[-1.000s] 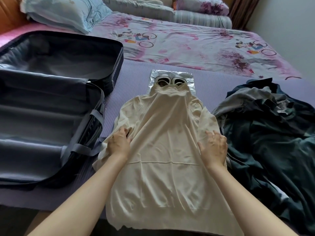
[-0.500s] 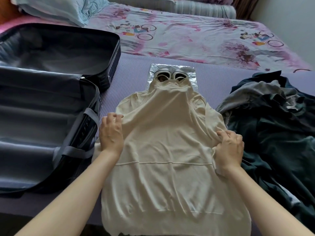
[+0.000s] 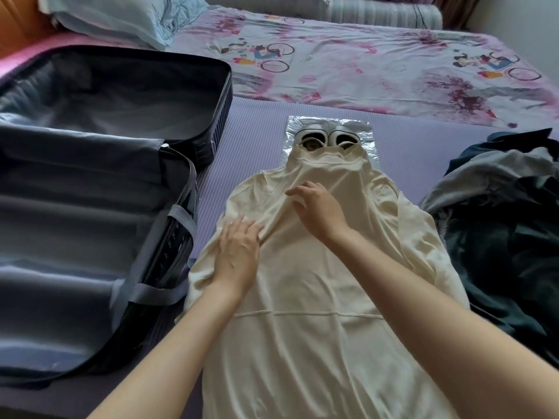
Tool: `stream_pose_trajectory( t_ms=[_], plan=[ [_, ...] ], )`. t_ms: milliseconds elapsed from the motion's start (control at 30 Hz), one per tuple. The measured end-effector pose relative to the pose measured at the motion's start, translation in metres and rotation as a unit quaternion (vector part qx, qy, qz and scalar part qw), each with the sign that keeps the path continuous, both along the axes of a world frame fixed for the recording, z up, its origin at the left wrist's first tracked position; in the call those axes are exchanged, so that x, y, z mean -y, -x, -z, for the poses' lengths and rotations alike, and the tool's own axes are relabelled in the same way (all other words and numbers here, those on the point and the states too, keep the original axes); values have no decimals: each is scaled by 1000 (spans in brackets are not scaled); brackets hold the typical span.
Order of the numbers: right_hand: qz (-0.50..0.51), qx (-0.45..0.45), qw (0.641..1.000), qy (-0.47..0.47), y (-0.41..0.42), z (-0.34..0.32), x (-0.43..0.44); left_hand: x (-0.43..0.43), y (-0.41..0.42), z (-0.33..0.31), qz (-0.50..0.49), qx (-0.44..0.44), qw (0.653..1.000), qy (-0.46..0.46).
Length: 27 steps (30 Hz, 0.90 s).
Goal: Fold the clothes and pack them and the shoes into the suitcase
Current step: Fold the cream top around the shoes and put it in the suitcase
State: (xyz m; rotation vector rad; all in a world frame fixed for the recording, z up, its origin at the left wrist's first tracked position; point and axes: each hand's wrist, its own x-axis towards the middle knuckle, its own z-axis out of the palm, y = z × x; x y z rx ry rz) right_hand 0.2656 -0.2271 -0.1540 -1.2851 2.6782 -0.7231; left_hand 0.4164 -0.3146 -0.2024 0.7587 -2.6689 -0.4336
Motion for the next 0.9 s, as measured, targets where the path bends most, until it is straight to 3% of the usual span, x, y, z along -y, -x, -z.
stream_pose_trajectory(
  t_ms=[133, 233, 367, 433, 500, 600, 767, 900],
  plan=[
    [-27, -9, 995, -91, 29, 1, 73, -2, 5, 10, 33, 19, 999, 36],
    [-57, -58, 981, -176, 41, 8, 108, -3, 5, 14, 49, 86, 994, 54],
    [-79, -61, 963, -250, 47, 21, 130, 2, 0, 34, 38, 130, 989, 59],
    [-59, -49, 976, -203, 52, 22, 138, 2, -1, 37, 32, 114, 991, 58],
    [-5, -22, 996, -82, 56, 19, 147, 1, 1, 36, 18, 89, 994, 67],
    [62, -5, 996, 68, 56, 12, 166, 3, 4, 30, -2, 85, 993, 83],
    [-42, 70, 994, -79, 54, 39, 160, 10, 5, 37, -31, 151, 984, 84],
    [-101, 46, 994, 2, 37, 39, 106, 13, -2, 43, -62, 160, 980, 105]
  ],
)
